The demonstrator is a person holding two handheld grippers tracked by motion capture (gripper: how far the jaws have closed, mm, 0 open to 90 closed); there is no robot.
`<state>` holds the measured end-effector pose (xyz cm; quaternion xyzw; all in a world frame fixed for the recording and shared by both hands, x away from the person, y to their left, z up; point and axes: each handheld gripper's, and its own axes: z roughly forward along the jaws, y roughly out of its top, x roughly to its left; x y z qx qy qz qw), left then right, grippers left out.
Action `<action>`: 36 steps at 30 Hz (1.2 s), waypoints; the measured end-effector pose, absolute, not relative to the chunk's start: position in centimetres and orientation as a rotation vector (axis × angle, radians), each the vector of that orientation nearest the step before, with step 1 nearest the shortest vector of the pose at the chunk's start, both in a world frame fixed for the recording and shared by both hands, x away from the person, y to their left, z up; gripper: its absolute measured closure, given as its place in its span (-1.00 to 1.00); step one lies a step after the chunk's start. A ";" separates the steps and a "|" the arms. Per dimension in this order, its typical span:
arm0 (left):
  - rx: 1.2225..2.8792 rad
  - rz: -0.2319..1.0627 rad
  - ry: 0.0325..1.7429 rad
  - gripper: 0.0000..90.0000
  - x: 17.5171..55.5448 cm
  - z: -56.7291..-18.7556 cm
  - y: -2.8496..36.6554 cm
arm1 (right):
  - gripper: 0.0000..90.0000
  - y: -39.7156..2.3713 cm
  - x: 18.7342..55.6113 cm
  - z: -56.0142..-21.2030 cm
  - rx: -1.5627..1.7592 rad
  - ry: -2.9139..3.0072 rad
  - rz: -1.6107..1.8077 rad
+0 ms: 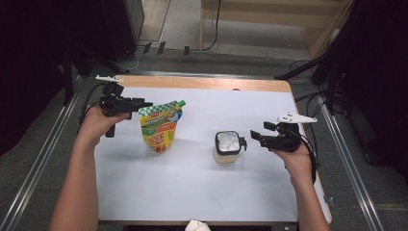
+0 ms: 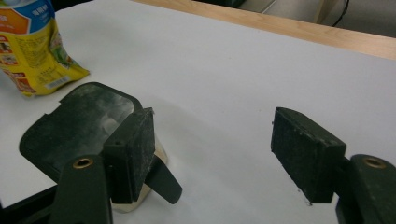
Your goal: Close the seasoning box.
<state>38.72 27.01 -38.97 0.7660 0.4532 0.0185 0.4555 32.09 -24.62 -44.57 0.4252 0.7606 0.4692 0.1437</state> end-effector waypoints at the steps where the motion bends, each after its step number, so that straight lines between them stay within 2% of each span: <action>1: 1.889 0.050 1.116 -0.10 38.7 -38.9 27.1 | -0.32 -24.8 32.1 -44.7 1.224 2.191 1.341; 36: 1.884 0.038 1.128 -0.10 38.9 -39.3 27.3 | -0.35 -26.1 32.4 -45.7 1.228 2.209 1.275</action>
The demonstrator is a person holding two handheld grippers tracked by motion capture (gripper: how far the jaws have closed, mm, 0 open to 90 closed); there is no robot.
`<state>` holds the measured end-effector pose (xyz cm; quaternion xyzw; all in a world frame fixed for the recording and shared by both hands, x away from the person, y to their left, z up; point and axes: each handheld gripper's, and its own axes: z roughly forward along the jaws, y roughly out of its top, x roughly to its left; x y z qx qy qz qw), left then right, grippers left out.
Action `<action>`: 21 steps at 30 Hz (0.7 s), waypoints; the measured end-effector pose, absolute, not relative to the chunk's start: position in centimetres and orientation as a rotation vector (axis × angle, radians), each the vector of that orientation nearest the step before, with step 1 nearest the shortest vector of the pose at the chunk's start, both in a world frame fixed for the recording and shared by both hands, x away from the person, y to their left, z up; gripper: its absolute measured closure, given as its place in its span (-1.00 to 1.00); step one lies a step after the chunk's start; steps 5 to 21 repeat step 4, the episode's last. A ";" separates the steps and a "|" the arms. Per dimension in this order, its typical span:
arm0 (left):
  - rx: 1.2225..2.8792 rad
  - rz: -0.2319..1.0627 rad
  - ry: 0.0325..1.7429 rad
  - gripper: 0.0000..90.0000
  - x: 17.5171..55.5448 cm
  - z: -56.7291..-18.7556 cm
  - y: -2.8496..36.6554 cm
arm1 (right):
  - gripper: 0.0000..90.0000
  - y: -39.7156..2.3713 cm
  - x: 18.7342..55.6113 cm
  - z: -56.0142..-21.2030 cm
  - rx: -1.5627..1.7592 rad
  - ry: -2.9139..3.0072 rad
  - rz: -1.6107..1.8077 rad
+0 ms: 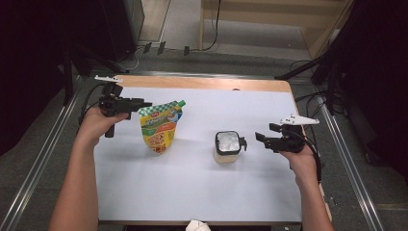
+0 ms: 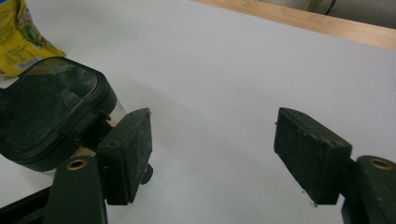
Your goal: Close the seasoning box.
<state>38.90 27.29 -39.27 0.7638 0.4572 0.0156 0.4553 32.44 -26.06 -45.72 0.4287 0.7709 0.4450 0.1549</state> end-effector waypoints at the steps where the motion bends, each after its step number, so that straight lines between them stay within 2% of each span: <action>1: 1.884 0.037 1.129 -0.10 38.9 -39.3 27.3 | -0.35 -26.0 32.4 -45.7 1.224 2.209 1.274; 21: 1.885 0.036 1.132 -0.10 39.0 -39.4 27.3 | -0.35 -26.0 32.5 -45.8 1.223 2.212 1.273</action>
